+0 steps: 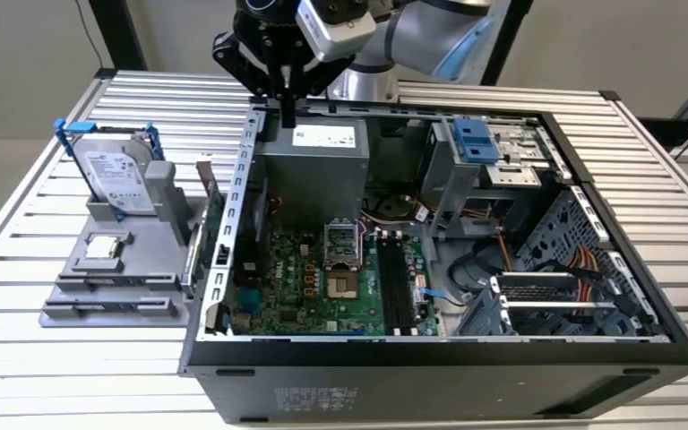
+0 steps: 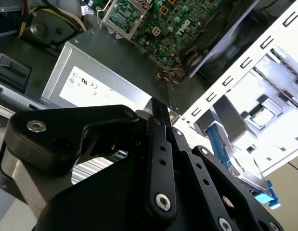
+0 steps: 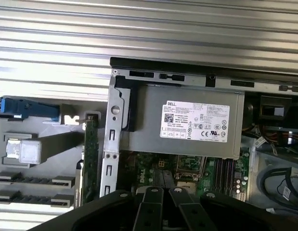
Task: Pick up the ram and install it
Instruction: 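Reach for the ram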
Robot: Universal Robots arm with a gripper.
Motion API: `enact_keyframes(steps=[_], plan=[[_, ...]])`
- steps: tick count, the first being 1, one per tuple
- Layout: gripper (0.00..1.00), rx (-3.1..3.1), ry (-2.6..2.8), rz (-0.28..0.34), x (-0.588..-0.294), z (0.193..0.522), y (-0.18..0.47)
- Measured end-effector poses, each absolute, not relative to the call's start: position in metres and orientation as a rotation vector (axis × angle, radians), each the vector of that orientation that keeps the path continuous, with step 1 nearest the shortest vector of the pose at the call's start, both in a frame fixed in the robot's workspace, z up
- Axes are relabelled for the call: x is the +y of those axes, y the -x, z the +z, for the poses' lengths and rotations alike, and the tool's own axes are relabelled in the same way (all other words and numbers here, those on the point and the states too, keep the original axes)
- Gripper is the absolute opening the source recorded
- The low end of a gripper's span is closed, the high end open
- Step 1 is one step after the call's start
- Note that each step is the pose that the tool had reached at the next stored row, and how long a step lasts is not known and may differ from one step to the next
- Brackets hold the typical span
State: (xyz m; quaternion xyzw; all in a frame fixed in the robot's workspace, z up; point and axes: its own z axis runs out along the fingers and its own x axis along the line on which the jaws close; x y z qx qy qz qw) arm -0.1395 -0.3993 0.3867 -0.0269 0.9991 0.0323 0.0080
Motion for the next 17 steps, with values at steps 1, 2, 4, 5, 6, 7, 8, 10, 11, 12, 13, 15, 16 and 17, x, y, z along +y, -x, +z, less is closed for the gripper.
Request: enact_keyframes(steps=[1,2,4,5,6,7,8,10,11,12,13,15,16,17], plan=[[0.0,3.123,0.08,0.101,-0.3994,0.3866,0.1405],[0.0,3.123,0.078,0.101,-0.3995,0.3866,0.1407],[0.0,3.123,0.078,0.101,-0.3995,0.3866,0.1407],[0.0,3.123,0.078,0.101,-0.3995,0.3866,0.1408],[0.0,3.123,0.078,0.101,-0.3995,0.3866,0.141],[0.0,3.123,0.077,0.101,-0.3997,0.3867,0.1414],[0.0,3.123,0.078,0.101,-0.3998,0.3866,0.1415],[0.0,3.123,0.077,0.101,-0.3999,0.3866,0.1416],[0.0,3.123,0.076,0.101,-0.3999,0.3866,0.1416],[0.0,3.124,0.075,0.101,-0.4,0.3866,0.1417],[0.0,3.124,0.075,0.101,-0.4002,0.3866,0.142],[0.0,3.125,0.073,0.101,-0.4007,0.3866,0.1435],[0.0,3.126,0.072,0.101,-0.401,0.3866,0.1443],[0.0,3.128,0.071,0.101,-0.4014,0.3865,0.145]])
